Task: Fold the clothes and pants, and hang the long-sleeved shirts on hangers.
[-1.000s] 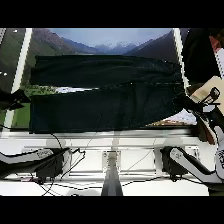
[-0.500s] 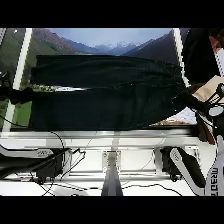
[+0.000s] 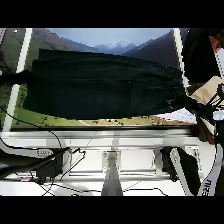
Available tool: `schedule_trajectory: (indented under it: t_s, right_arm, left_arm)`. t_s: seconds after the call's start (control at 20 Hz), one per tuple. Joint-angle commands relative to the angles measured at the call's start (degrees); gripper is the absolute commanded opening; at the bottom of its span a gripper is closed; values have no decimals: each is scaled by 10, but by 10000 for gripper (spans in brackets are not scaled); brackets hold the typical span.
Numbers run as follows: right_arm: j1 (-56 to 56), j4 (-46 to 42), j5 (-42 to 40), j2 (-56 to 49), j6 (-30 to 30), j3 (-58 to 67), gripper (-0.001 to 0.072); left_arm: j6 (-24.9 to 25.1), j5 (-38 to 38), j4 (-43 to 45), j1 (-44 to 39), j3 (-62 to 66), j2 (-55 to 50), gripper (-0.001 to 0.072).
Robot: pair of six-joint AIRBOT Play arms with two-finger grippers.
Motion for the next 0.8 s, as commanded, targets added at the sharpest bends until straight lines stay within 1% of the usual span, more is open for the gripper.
schedule_trajectory:
  t_s: [0.0, 0.05, 0.1, 0.15, 0.2, 0.25, 0.35, 0.45, 0.5, 0.65, 0.75]
  right_arm:
    - [23, -6, 23, 33, 3, 0, 32]
    - [39, -7, 17, 35, 7, 0, 32]
    - [53, -9, 12, 33, 7, -1, 32]
    - [66, -14, 7, 33, 7, 0, 32]
    - [79, -16, 5, 33, 6, 0, 32]
    - [88, -16, 6, 33, 6, 0, 32]
    - [100, -16, 7, 33, 6, 0, 33]
    - [100, -17, 6, 33, 5, 0, 33]
    - [100, -20, 6, 33, 5, 0, 33]
    - [100, -26, 7, 33, 3, 0, 33]
    - [100, -26, 7, 33, 3, 0, 33]
  left_arm:
    - [-15, -38, 0, -1, 30, 1, 468]
    - [-15, -77, 14, 2, 30, 1, 690]
    - [-16, -120, 32, 6, 30, 1, 692]
    - [-34, -158, 53, 12, 30, 1, 692]
    - [-77, -200, 76, 24, 30, 2, 692]
    - [-97, -230, 80, 37, 30, 4, 692]
    - [-105, -268, 80, 63, 27, 23, 689]
    - [-116, -266, 82, 88, 1, 68, 661]
    - [-129, -258, 86, 105, -26, 95, 630]
    - [-128, -253, 86, 160, -121, 160, 637]
    - [-124, -248, 75, 191, -176, 179, 638]
